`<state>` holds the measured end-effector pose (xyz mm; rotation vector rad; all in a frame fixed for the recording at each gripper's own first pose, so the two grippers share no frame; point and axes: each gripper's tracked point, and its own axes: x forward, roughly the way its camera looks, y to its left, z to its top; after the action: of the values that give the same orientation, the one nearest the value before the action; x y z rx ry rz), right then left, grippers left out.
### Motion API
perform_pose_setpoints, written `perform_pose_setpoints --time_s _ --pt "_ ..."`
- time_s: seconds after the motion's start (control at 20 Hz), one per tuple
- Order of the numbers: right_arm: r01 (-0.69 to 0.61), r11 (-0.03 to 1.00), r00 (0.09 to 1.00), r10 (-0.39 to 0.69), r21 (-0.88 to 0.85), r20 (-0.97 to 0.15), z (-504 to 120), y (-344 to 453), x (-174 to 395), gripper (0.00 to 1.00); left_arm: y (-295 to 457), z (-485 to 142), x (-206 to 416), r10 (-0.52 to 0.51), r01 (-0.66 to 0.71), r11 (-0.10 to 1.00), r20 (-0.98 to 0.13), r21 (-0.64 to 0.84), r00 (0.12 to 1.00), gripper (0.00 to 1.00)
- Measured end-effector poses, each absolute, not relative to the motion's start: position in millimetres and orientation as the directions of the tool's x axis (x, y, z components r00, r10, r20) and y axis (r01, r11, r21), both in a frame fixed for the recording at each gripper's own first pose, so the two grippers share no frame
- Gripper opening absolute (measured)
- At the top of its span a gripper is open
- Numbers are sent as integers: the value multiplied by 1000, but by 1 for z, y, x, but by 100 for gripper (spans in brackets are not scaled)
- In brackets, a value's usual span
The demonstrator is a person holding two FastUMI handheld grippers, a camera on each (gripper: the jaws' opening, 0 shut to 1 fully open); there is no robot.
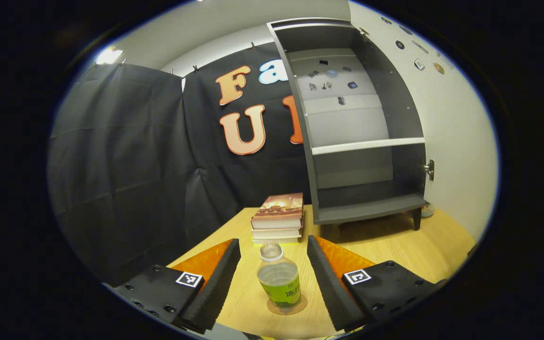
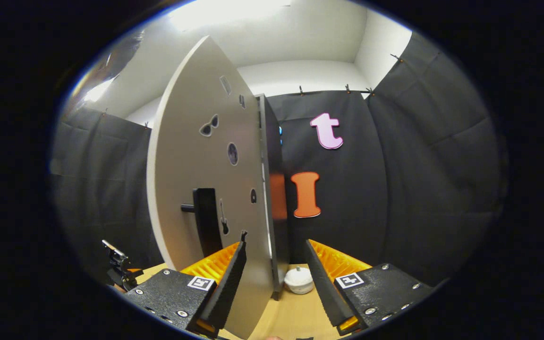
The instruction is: Open the cabinet door with the right hand, grasp the bottle in the cabinet with the left hand and place it on the coaster, then close the cabinet door with the right hand.
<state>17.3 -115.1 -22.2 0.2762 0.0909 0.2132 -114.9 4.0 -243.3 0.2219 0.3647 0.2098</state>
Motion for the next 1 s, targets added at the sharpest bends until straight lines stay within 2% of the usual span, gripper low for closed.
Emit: perform_pose_setpoints --time_s 0.05,0.1,0.15,0.2,0.25,0.3,0.35,0.4,0.45,0.7,1.0 --pt "-219 935 968 245 278 -61 -23 -111 16 83 3 -232 -111 238 -160 954 -310 254 921 93" --pt "-232 934 964 258 272 -64 -24 -109 14 83 2 -219 -106 234 -159 954 -297 254 926 93" --pt "-244 931 960 271 269 -68 -25 -109 12 78 1 -207 -101 221 -155 958 -279 240 934 94" --pt "-258 927 956 286 274 -67 -26 -107 10 84 -2 -194 -95 211 -153 962 -265 225 941 93" --pt "-274 917 951 303 291 -60 -23 -105 11 78 -5 -181 -91 200 -149 967 -248 209 948 95" --pt "-290 905 947 318 312 -42 -17 -102 11 83 -7 -169 -85 186 -140 970 -235 202 954 95" --pt "-303 893 945 327 334 -18 -11 -101 10 77 -8 -156 -77 173 -132 972 -218 192 961 95" --pt "-312 886 942 337 343 -14 -9 -100 10 83 -13 -148 -72 155 -117 976 -207 184 966 95" --pt "-322 882 937 348 344 -14 -10 -97 10 76 -14 -143 -63 140 -104 978 -199 180 970 95" --pt "-369 842 917 399 393 6 -7 -59 18 75 -22 -138 -38 69 -41 989 -202 140 977 94" --pt "-399 802 902 431 444 32 -12 -8 12 75 -2 -131 -19 35 -16 996 -222 86 974 96"
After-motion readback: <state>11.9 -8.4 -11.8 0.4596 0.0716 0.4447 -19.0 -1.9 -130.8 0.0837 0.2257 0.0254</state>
